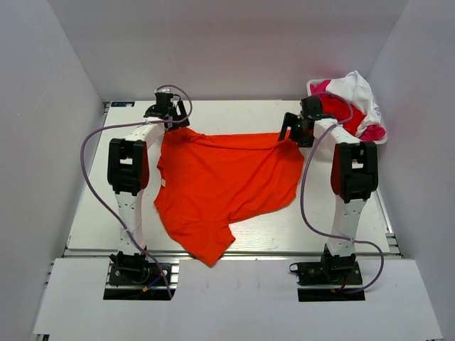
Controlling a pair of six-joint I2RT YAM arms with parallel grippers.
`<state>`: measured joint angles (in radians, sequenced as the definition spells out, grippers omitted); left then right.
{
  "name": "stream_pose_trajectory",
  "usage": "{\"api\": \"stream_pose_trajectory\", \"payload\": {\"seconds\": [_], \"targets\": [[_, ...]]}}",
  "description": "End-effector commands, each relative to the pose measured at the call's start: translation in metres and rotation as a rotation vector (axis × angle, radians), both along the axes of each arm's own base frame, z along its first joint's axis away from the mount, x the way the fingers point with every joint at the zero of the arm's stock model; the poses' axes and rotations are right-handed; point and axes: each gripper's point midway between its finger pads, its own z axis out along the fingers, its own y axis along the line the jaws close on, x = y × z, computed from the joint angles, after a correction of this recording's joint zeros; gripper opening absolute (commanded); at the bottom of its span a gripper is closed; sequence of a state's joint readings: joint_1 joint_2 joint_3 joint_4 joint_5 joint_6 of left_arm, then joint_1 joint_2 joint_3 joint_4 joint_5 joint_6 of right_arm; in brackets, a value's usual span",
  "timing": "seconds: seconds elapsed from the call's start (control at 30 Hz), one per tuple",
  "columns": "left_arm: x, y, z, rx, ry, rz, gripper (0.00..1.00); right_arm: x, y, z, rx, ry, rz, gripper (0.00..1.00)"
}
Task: Fold and stack the t-shirts
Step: Flatten out the tshirt
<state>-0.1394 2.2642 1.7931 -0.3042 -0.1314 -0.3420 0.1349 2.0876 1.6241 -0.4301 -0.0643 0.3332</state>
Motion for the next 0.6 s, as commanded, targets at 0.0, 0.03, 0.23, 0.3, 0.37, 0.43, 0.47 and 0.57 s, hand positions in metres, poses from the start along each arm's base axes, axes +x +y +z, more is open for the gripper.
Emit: {"api": "stream_pose_trajectory", "payload": {"seconds": [0.0, 0.03, 0.23, 0.3, 0.37, 0.43, 0.47, 0.57], "targets": [[-0.002, 0.006, 0.031, -0.002, -0.047, 0.024, 1.00, 0.002, -0.002, 0.022, 0.045, -0.064, -0.032, 0.88], [-0.003, 0.006, 0.030, -0.001, -0.038, 0.024, 1.00, 0.000, -0.002, 0.020, 0.047, -0.059, -0.037, 0.87], [-0.018, 0.016, 0.027, 0.029, -0.019, 0.067, 1.00, -0.003, -0.017, 0.009, -0.003, -0.047, -0.092, 0.79], [-0.023, 0.019, 0.034, 0.034, -0.027, 0.074, 1.00, 0.000, -0.021, 0.010, -0.017, -0.071, -0.082, 0.77], [-0.027, 0.022, 0.035, 0.044, -0.021, 0.085, 1.00, 0.003, -0.022, 0.009, -0.035, -0.088, -0.064, 0.77], [-0.027, 0.026, 0.041, 0.058, -0.032, 0.102, 1.00, 0.007, -0.033, 0.005, -0.107, -0.114, -0.058, 0.77], [-0.027, 0.028, 0.041, 0.066, -0.033, 0.111, 1.00, 0.007, -0.036, 0.003, -0.139, -0.117, -0.029, 0.77], [-0.028, 0.039, 0.041, 0.068, -0.019, 0.131, 1.00, 0.007, -0.050, -0.005, -0.256, -0.126, 0.036, 0.77]]}}
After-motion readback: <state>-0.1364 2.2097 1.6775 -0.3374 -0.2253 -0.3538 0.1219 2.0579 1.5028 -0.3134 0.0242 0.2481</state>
